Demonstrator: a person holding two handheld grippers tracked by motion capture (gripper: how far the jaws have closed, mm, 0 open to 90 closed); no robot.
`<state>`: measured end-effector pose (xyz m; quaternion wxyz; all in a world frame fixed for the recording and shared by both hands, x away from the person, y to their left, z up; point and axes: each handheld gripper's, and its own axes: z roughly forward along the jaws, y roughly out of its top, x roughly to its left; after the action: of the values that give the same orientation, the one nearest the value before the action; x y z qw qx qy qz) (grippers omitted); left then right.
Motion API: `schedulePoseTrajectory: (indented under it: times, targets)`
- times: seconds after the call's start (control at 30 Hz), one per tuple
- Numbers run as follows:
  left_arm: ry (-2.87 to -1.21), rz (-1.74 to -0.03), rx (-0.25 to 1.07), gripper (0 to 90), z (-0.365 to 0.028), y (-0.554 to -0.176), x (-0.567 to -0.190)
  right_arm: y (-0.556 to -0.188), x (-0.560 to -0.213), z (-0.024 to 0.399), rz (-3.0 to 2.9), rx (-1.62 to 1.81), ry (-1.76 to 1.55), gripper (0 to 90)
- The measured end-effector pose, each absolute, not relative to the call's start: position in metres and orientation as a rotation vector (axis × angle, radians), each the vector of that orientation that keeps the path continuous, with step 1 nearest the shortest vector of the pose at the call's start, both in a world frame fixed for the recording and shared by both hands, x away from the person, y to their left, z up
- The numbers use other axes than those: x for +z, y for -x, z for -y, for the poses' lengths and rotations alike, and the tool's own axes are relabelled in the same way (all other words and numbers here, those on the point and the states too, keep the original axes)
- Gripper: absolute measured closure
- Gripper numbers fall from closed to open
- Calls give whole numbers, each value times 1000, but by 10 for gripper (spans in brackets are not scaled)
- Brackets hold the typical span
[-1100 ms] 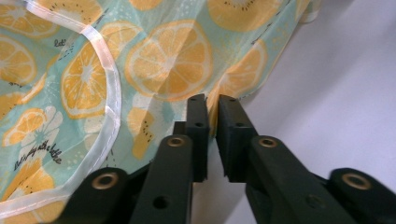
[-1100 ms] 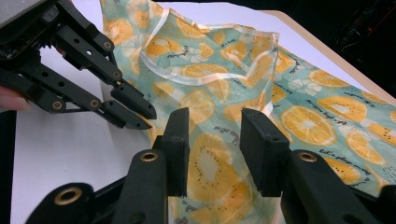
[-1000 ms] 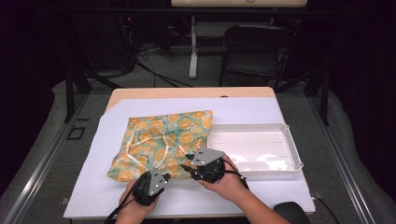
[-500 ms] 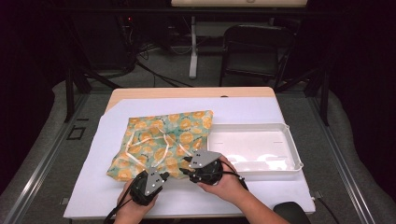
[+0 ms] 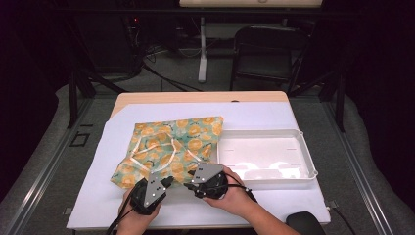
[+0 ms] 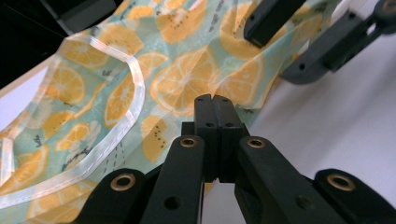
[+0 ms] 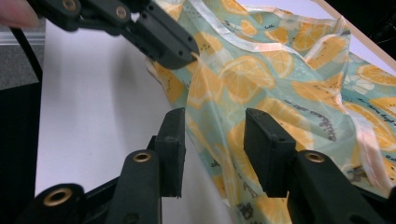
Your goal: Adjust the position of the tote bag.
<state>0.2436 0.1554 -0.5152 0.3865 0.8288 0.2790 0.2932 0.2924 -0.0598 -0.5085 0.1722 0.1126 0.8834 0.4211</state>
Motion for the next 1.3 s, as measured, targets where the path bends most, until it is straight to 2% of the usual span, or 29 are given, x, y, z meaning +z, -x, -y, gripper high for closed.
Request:
schedulePoseTrajectory:
  times: [0.23,0.57,1.0,1.3]
  targets:
    - [-2090,-700,756,900,-154,-240,-511,-292,-512,56,-2500,1156,-301,623]
    - [-2075,-686,737,900,-149,-238,-509,-291,-518,51,-2502,1125,-316,732]
    - [-2069,-666,717,900,-144,-237,-511,-293,-522,48,-2487,1137,-357,782]
    - [-2074,-662,713,900,-142,-236,-513,-294,-521,48,-2467,1153,-389,892]
